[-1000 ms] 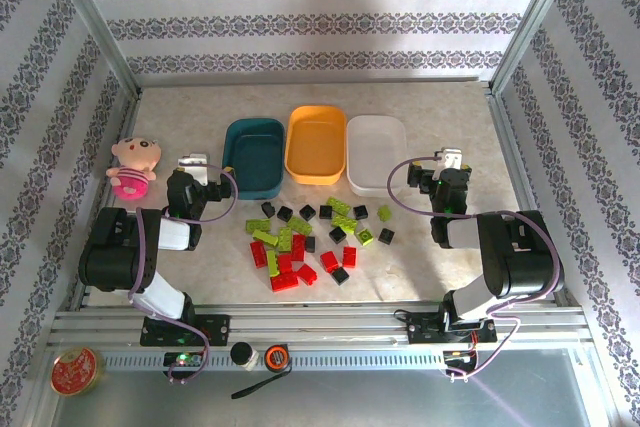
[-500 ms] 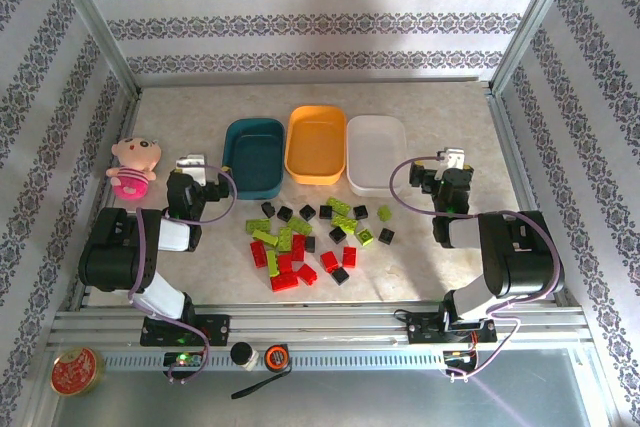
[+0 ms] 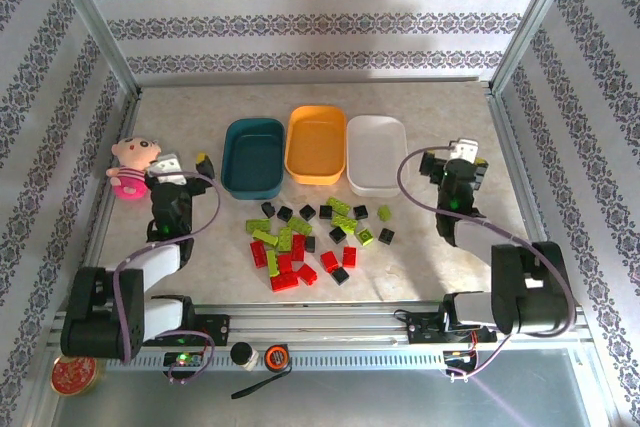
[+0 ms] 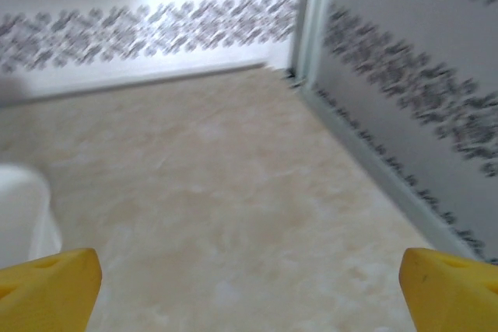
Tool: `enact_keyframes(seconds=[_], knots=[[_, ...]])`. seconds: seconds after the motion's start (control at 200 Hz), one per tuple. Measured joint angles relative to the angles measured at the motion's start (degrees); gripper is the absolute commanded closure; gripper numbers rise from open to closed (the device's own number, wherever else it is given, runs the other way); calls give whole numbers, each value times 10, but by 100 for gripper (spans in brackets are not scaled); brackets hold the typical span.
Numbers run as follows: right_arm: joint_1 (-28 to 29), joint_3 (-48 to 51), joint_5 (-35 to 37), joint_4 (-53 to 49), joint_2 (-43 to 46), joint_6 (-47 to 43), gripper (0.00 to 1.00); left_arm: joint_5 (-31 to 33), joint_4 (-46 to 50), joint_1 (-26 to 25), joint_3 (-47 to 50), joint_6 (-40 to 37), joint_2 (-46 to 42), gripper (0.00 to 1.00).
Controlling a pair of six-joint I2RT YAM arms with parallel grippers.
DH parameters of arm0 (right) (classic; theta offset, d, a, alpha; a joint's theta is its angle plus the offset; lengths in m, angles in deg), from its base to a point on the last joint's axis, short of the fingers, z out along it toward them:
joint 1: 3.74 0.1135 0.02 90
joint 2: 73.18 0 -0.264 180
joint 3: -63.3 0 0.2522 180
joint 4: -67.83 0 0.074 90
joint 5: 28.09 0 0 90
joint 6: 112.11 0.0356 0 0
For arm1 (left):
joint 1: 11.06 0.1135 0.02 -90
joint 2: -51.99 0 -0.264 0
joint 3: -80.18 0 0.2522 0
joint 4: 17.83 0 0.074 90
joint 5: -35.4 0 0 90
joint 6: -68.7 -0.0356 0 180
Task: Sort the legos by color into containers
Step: Pick up the lego from the bottom-center of the table.
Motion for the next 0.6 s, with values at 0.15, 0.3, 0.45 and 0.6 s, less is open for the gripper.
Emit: enact_keyframes(seconds=[0.15, 0.3, 0.45, 0.6], knots=[[33, -33, 113, -91, 20, 79, 2, 31, 21, 0, -5, 143, -1, 1], [-34, 8, 64, -174, 107, 274, 2, 39, 70, 39, 10, 359, -18, 1], [-111, 30, -30, -217, 119, 374, 2, -21, 64, 88, 18, 447, -19, 1], [-109, 7, -150, -264, 112, 380, 2, -46, -13, 90, 40, 507, -15, 1]])
